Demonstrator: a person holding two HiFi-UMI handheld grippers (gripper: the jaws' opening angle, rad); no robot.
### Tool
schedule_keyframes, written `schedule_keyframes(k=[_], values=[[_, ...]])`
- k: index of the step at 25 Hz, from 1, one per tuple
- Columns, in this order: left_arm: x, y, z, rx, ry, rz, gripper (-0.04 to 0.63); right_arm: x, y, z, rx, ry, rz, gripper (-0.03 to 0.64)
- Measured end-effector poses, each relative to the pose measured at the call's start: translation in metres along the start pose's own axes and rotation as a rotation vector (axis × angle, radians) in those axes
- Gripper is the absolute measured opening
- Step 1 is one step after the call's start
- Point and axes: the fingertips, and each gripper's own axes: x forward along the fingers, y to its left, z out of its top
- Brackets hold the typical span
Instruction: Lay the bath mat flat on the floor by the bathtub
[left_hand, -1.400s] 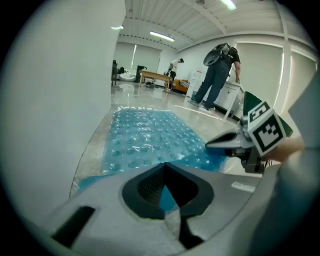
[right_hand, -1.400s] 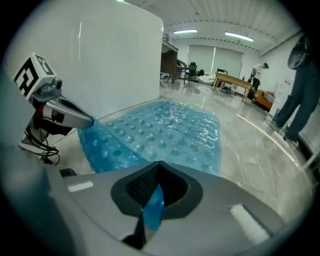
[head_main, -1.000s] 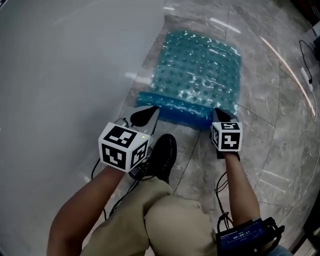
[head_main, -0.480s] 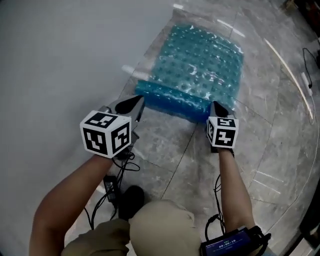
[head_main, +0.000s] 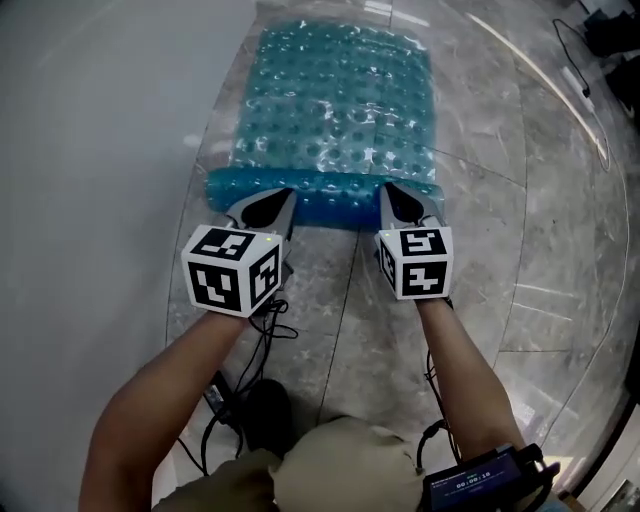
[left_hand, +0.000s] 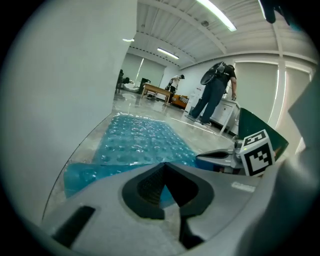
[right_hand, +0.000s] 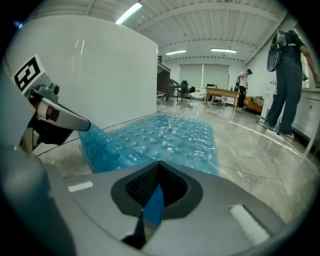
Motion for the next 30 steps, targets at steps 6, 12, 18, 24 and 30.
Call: schedule_keyframes(k=[6,12,18,24,30], values=[[0.010,0.010,0.000,0.034,0.026,0.039,0.008,-0.031,0.024,-0.024,-0.040,0.064,0.029,0.006],[0.016,0.006,-0.025,0.017,0.080,0.015,0.008,-0.062,0.038,-0.022,-0.051,0.090,0.116,0.006],[-0.009,-0.002,-0.064,-0.161,0.059,-0.020,0.008,-0.038,0.037,0.010,-0.090,0.103,0.117,0.006],[-0.030,-0.021,-0.075,-0.093,0.094,-0.063,0.008,-0.021,0.054,-0.024,-0.174,0.268,0.083,0.006],[-0.045,-0.013,-0.050,-0.024,0.167,-0.019,0.008,-0.036,0.068,-0.030,-0.205,0.319,0.039,0.005]])
